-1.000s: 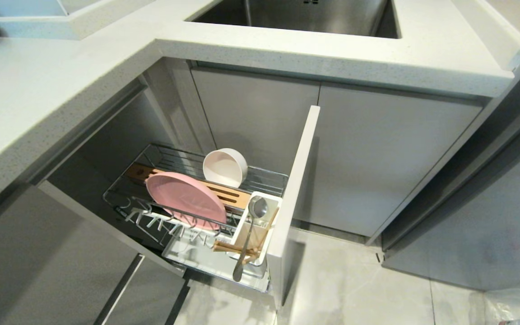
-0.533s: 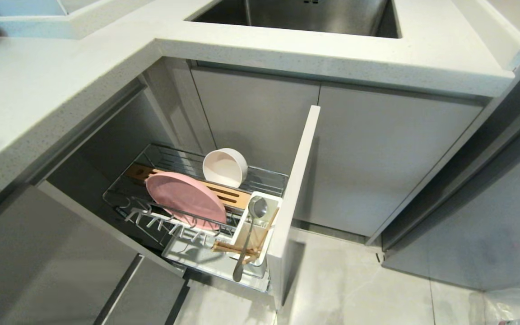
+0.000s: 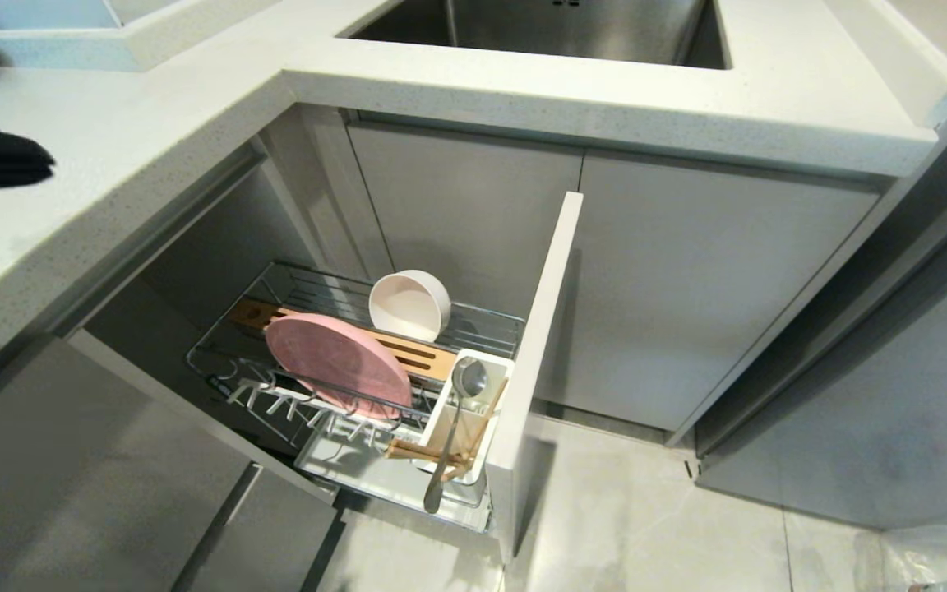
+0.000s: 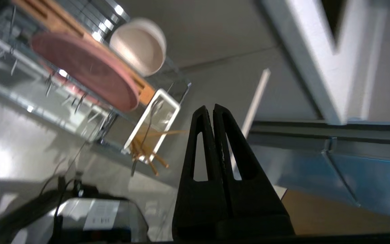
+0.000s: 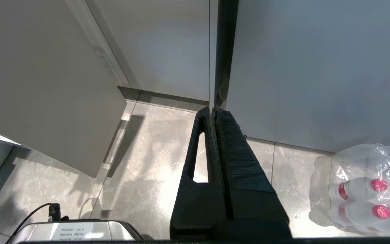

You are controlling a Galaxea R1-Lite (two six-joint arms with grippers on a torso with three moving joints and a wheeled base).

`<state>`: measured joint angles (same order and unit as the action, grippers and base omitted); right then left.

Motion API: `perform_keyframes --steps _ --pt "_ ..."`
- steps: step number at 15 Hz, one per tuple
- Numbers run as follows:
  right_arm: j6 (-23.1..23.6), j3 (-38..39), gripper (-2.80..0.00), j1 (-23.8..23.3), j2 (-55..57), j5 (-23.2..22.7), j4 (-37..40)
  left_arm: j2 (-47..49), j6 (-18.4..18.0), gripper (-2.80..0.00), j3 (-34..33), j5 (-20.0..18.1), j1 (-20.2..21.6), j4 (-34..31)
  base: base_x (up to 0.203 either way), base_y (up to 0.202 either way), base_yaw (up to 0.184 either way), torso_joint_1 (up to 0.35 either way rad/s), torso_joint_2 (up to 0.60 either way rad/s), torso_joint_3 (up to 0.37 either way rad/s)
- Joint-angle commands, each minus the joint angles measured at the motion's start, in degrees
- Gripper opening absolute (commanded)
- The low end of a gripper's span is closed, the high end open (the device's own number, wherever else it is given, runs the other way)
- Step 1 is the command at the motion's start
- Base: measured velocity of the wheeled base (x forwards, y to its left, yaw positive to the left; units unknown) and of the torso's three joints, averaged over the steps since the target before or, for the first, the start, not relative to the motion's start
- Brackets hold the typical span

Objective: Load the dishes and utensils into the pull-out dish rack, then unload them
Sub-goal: Take the plate out of the cupboard

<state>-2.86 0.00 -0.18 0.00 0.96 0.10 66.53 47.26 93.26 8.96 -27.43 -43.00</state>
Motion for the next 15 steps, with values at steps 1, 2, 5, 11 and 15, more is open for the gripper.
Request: perform_keyframes --steps 1,2,5,11,15 --pt "-0.04 0.09 -2.80 0.01 0.00 0.00 -0.01 4.88 1.25 -2.80 -2.14 3.44 -4.01 -0.14 0.000 0.000 0.000 0.000 0.00 0.000" --pt "-0.04 0.09 -2.80 0.01 0.00 0.00 -0.01 7.14 2.36 -2.80 -3.35 6.77 -5.75 0.40 0.000 0.000 0.000 0.000 0.00 0.000" --pt "-0.04 0.09 -2.80 0.01 0.00 0.00 -0.01 14.52 3.91 -2.80 -9.14 18.24 -9.38 7.99 0.000 0.000 0.000 0.000 0.00 0.000" --pt "-0.04 0.09 -2.80 0.01 0.00 0.00 -0.01 25.42 4.11 -2.80 -17.60 24.99 -8.99 22.60 0.000 0.000 0.000 0.000 0.00 0.000" --pt "-0.04 0.09 -2.80 0.01 0.00 0.00 -0.01 29.21 4.11 -2.80 -17.44 26.87 -6.21 22.77 0.000 0.000 0.000 0.000 0.00 0.000"
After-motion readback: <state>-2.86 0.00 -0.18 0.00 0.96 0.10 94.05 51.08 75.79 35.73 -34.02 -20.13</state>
